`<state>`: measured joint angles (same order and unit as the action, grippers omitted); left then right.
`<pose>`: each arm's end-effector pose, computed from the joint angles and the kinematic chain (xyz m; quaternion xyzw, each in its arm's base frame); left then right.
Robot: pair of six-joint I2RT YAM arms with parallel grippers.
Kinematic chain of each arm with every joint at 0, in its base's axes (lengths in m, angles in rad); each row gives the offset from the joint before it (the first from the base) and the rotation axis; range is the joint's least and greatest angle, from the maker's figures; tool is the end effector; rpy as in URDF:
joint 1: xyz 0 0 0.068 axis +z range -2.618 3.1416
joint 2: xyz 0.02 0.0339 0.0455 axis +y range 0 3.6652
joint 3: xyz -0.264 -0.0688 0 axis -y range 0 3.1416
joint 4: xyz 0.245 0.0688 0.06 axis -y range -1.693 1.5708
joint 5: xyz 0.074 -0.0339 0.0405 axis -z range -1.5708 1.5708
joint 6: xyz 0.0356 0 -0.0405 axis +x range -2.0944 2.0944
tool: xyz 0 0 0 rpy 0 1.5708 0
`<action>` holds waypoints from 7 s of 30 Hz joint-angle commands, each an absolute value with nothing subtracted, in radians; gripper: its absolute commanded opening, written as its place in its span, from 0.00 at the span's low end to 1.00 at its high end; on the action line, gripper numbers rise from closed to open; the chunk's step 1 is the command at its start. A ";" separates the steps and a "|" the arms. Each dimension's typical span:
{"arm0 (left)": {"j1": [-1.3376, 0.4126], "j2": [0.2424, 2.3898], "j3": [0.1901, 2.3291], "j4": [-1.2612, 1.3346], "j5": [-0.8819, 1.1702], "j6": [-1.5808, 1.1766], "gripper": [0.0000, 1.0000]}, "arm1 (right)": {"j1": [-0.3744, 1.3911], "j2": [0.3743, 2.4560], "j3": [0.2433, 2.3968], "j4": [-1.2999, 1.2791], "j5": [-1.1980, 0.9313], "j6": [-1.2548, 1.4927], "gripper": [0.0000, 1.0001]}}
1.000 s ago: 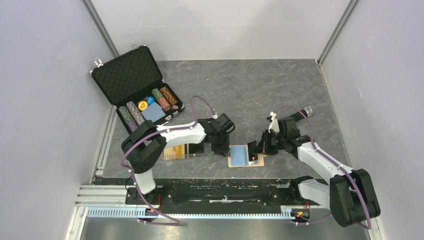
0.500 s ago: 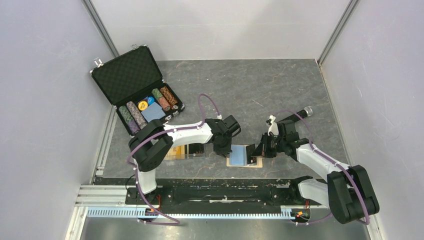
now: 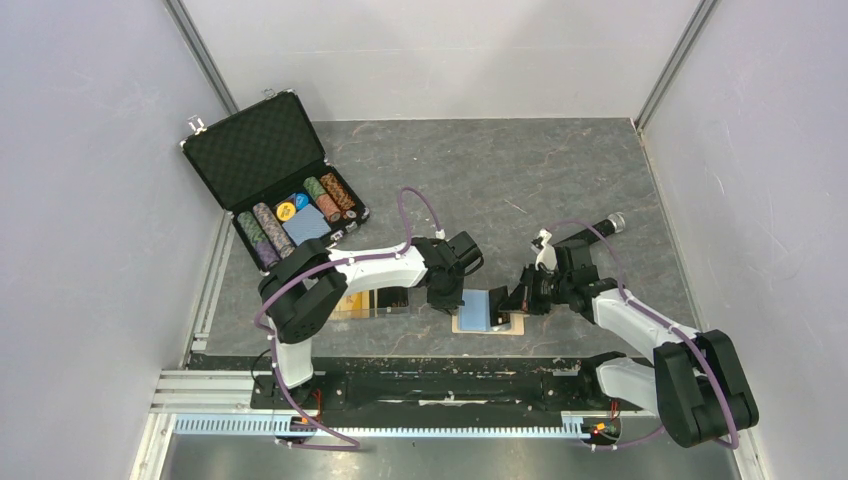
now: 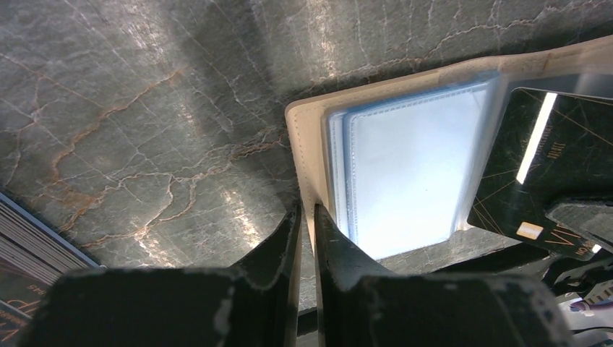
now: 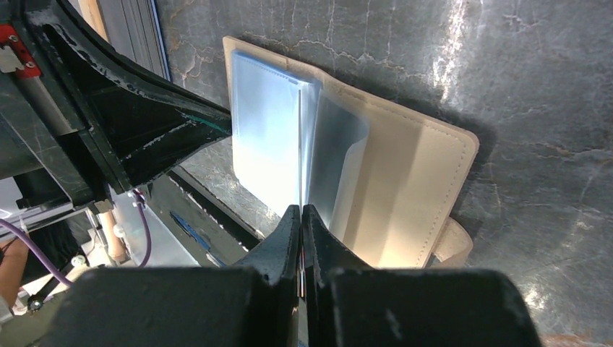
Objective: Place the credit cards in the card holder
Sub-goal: Insert the credit card into the card slot, then turn over the card slot in the card holder.
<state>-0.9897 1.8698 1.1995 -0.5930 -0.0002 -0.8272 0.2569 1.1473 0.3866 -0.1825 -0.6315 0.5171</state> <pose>0.1977 -0.3011 0.1561 0.0802 0.9849 -0.1207 0.0943 0.1791 0.0688 0.1456 0.0223 0.9089 0.3843 0.1602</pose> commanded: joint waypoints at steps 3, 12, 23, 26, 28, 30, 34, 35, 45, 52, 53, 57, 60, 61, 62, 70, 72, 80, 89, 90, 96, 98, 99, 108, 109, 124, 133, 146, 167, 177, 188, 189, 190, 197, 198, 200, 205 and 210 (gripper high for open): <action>-0.998 1.907 1.191 -0.633 -0.054 -0.790 0.15 | 0.252 1.164 0.313 -0.068 -0.650 0.576 0.00; -1.009 1.925 1.197 -0.633 -0.049 -0.788 0.14 | 0.253 1.178 0.247 0.084 -0.707 0.645 0.00; -1.008 1.915 1.210 -0.702 -0.106 -0.788 0.11 | 0.253 1.159 0.291 0.048 -0.737 0.634 0.00; -1.011 1.908 1.212 -0.717 -0.122 -0.790 0.09 | 0.253 1.166 0.303 0.038 -0.750 0.628 0.00; -1.011 1.908 1.211 -0.724 -0.132 -0.790 0.08 | 0.253 1.166 0.308 0.026 -0.749 0.620 0.00; -1.011 1.912 1.210 -0.729 -0.132 -0.790 0.08 | 0.253 1.167 0.318 0.003 -0.741 0.606 0.00; -1.011 1.920 1.211 -0.729 -0.130 -0.788 0.08 | 0.253 1.188 0.319 0.002 -0.729 0.586 0.00; -1.011 1.922 1.212 -0.729 -0.129 -0.787 0.07 | 0.253 1.195 0.319 0.002 -0.731 0.581 0.00; -1.010 1.925 1.210 -0.732 -0.129 -0.784 0.06 | 0.242 1.266 0.328 -0.044 -0.705 0.531 0.00; -1.011 1.933 1.212 -0.732 -0.123 -0.781 0.06 | 0.232 1.273 0.321 -0.042 -0.696 0.520 0.00; -1.011 1.935 1.212 -0.732 -0.122 -0.779 0.05 | 0.231 1.277 0.318 -0.029 -0.699 0.523 0.00; -1.011 1.941 1.216 -0.731 -0.117 -0.776 0.05 | 0.231 1.305 0.283 0.069 -0.737 0.565 0.00; -1.014 1.946 1.221 -0.732 -0.111 -0.772 0.05 | 0.231 1.316 0.267 0.122 -0.759 0.593 0.00; -1.014 1.949 1.223 -0.732 -0.111 -0.770 0.05 | 0.231 1.320 0.265 0.132 -0.766 0.598 0.00; -1.014 1.950 1.224 -0.732 -0.110 -0.770 0.05 | 0.231 1.324 0.265 0.142 -0.770 0.602 0.00; -1.021 1.957 1.229 -0.731 -0.109 -0.765 0.04 | 0.238 1.352 0.259 0.240 -0.790 0.628 0.00; -1.021 1.956 1.230 -0.732 -0.110 -0.765 0.05 | 0.239 1.362 0.256 0.262 -0.790 0.631 0.00; -1.023 1.955 1.227 -0.732 -0.109 -0.769 0.04 | 0.262 1.378 0.249 0.304 -0.761 0.646 0.00; -1.024 1.958 1.229 -0.731 -0.110 -0.770 0.04 | 0.351 1.375 0.224 0.401 -0.675 0.738 0.00; -1.024 1.958 1.230 -0.731 -0.110 -0.770 0.04 | 0.365 1.378 0.228 0.406 -0.664 0.746 0.00; -1.025 1.957 1.229 -0.731 -0.110 -0.770 0.04 | 0.448 1.407 0.269 0.396 -0.607 0.766 0.05; -1.024 1.958 1.229 -0.732 -0.111 -0.770 0.04 | 0.465 1.406 0.290 0.352 -0.584 0.751 0.08; -1.024 1.958 1.229 -0.732 -0.112 -0.770 0.04 | 0.471 1.402 0.304 0.314 -0.565 0.735 0.11; -1.025 1.952 1.226 -0.732 -0.122 -0.769 0.04 | 0.489 1.294 0.381 0.009 -0.419 0.623 0.44; -1.023 1.954 1.226 -0.732 -0.122 -0.769 0.04 | 0.491 1.284 0.382 0.003 -0.412 0.619 0.46; -1.025 1.961 1.237 -0.732 -0.112 -0.762 0.03 | 0.553 1.351 0.422 0.040 -0.443 0.643 0.41; -1.024 1.953 1.241 -0.740 -0.121 -0.759 0.05 | 0.604 1.358 0.433 0.108 -0.478 0.713 0.04; -1.024 1.867 1.311 -0.867 -0.215 -0.743 0.30 | 0.604 1.313 0.469 0.003 -0.409 0.669 0.32; -0.845 1.574 0.854 -0.135 0.359 -0.918 0.61 | 0.604 1.264 0.457 0.030 -0.426 0.616 0.04; -0.827 1.576 0.809 -0.046 0.397 -0.951 0.52 | 0.606 1.319 0.427 0.065 -0.423 0.630 0.00; -0.846 1.631 0.864 -0.135 0.339 -0.925 0.49 | 0.605 1.363 0.423 0.020 -0.380 0.601 0.00; -0.850 1.636 0.877 -0.158 0.326 -0.918 0.50 | 0.606 1.366 0.423 0.016 -0.377 0.600 0.00; -0.854 1.643 0.887 -0.172 0.320 -0.910 0.49 | 0.606 1.368 0.424 0.012 -0.375 0.598 0.00; -0.871 1.680 0.905 -0.155 0.330 -0.908 0.46 | 0.606 1.378 0.422 0.009 -0.375 0.591 0.00; -0.872 1.682 0.906 -0.155 0.328 -0.908 0.46 | 0.606 1.378 0.422 0.009 -0.375 0.592 0.00; -0.875 1.690 0.908 -0.156 0.327 -0.909 0.45 | 0.606 1.379 0.422 0.009 -0.376 0.592 0.00; -0.887 1.684 0.931 -0.226 0.265 -0.885 0.49 | 0.606 1.379 0.422 0.006 -0.377 0.591 0.00; -0.900 1.677 0.961 -0.290 0.210 -0.863 0.51 | 0.605 1.383 0.422 0.006 -0.376 0.590 0.00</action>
